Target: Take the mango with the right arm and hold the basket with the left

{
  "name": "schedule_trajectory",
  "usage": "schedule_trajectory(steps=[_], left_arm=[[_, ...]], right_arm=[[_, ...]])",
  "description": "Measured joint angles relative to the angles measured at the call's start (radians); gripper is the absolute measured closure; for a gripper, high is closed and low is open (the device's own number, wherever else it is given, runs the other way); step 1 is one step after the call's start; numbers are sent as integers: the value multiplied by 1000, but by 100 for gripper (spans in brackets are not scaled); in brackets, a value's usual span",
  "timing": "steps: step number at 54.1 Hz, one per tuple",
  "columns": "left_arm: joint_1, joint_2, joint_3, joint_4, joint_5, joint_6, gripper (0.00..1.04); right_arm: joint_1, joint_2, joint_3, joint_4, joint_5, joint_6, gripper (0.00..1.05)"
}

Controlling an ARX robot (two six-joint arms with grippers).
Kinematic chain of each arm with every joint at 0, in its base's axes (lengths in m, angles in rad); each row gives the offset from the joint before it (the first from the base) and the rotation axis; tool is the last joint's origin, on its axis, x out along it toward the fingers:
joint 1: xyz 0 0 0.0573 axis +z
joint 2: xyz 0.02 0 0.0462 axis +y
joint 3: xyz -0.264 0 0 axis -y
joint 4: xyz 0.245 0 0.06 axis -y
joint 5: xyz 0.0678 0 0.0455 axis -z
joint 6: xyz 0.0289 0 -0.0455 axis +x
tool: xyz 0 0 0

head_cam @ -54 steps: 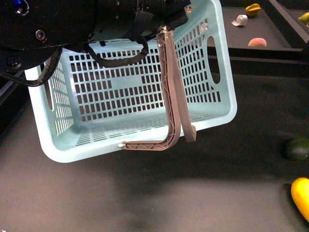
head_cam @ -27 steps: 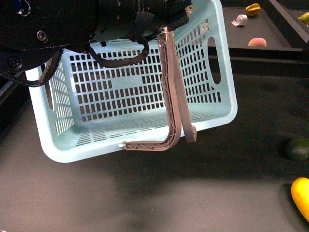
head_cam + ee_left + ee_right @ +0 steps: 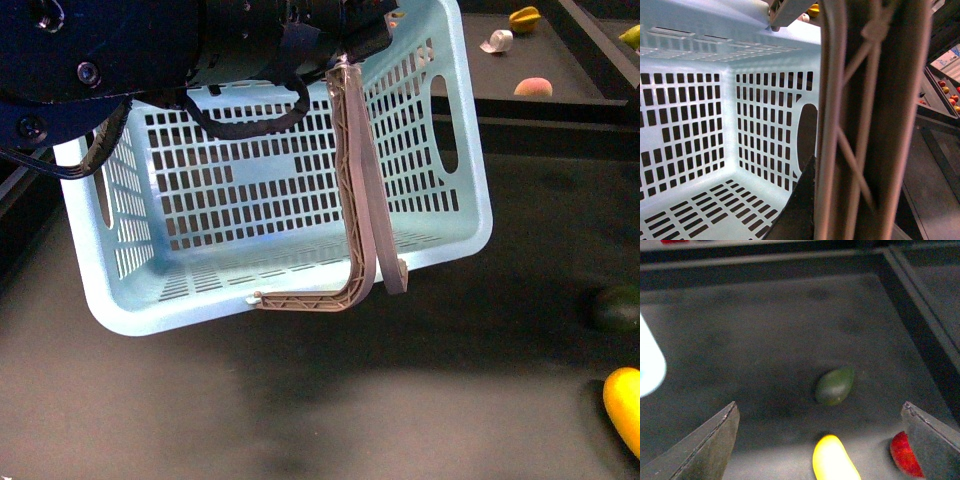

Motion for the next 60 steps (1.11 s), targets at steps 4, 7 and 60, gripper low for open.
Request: schedule_trajectory(steps=[4,7,60], left_arm=[[0,0,0,0,0,0,99],[0,0,0,0,0,0,99],[0,0,0,0,0,0,99]], right_arm=[[-12,166,59,21,-3,2,8],[-19,249,96,24,-7,5,8],[-50,822,530,-152,36,14,8]])
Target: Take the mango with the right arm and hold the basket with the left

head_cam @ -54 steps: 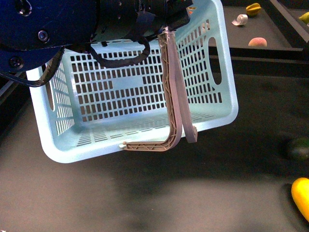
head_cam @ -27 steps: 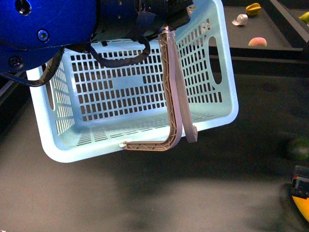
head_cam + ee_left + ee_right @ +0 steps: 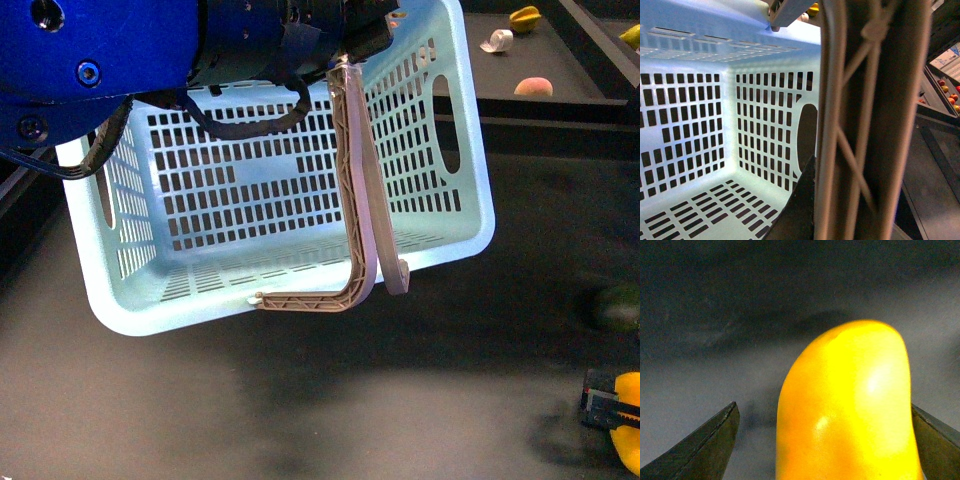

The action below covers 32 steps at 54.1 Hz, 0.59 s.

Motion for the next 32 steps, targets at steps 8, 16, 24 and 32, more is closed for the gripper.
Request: schedule_trajectory(steps=[8,16,24,32], left_arm=[[0,0,0,0,0,0,99],[0,0,0,0,0,0,99],[0,0,0,0,0,0,99],[0,0,0,0,0,0,99]], right_arm=[[5,6,5,-16,17,-11,8],[6,6,4,-5,18,-10,8],[7,6,5,-6,24,-11,13],[7,6,5,-6,26,-13,30]])
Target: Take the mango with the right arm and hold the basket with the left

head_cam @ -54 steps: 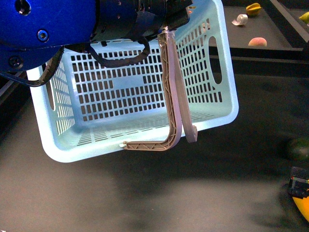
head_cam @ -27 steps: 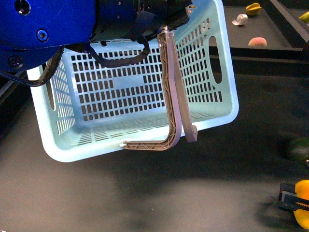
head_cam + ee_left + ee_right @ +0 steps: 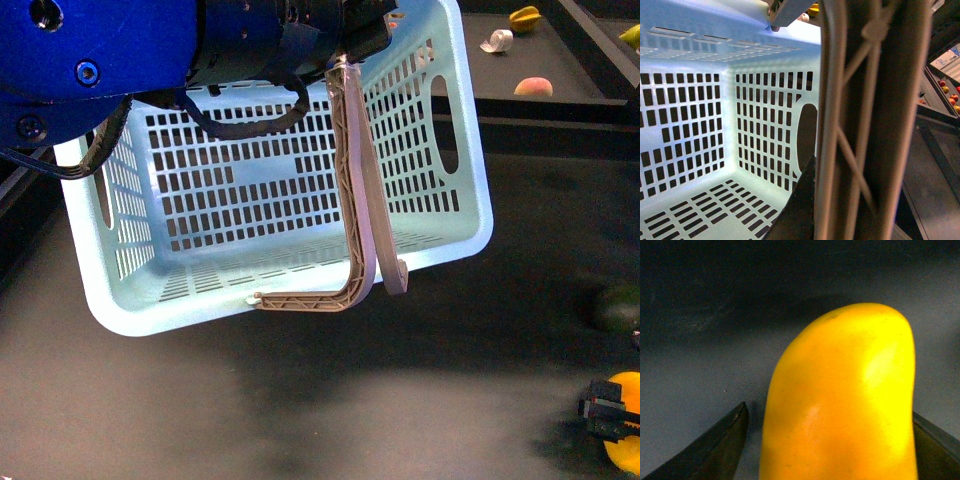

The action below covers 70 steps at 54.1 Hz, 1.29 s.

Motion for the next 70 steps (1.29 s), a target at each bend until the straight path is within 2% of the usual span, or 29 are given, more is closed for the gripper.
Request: schedule_trajectory(steps=[5,8,23,40,51,59,63,70], left_arm=[[0,0,0,0,0,0,99],[0,0,0,0,0,1,99],[0,0,0,0,0,0,99],[0,0,0,0,0,0,99],[0,0,0,0,0,0,99],[0,0,0,0,0,0,99],[0,0,0,0,0,0,99],[0,0,0,0,0,0,99]], right_arm=[[0,0,0,-2,0,-2,40],[0,-2,-1,-2,0,-2,41],[1,-93,-79,9,-40,26,42],[54,-460,-253,-14,-145,112,42],[135,-808,-324,-159,-209,194,43],[203,-1003,-313,-258,-218,253,43],[278,-1111,-281,-312,-209,291,43],[376,-1125,-224,-343,-177,319,43]])
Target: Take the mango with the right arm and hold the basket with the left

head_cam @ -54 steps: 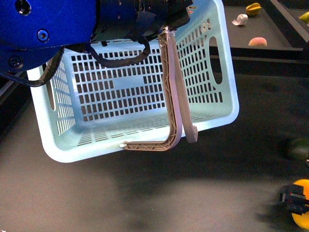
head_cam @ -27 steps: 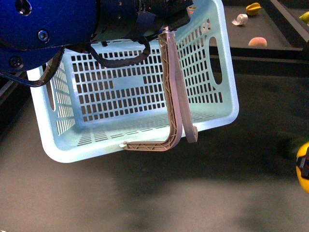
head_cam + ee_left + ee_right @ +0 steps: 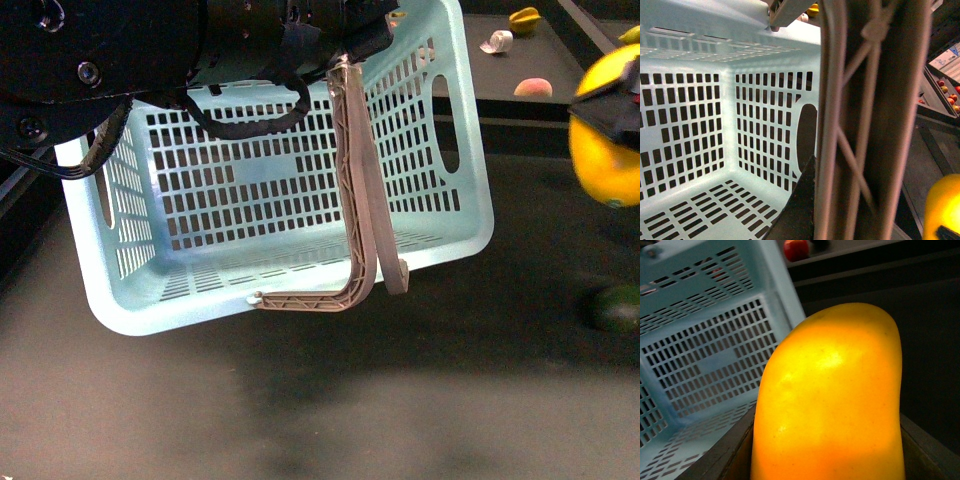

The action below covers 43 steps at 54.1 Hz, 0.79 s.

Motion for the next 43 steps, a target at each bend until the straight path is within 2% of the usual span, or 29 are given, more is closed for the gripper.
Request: schedule_trajectory(steps=[15,28,43], left_arm=[[0,0,0,0,0,1,99],[0,0,0,0,0,1,99],[0,0,0,0,0,0,99]], right_arm=[[141,164,135,-3,85,8,43],[182,340,246,10,152,6,43],[192,456,314,43,174,6,43]])
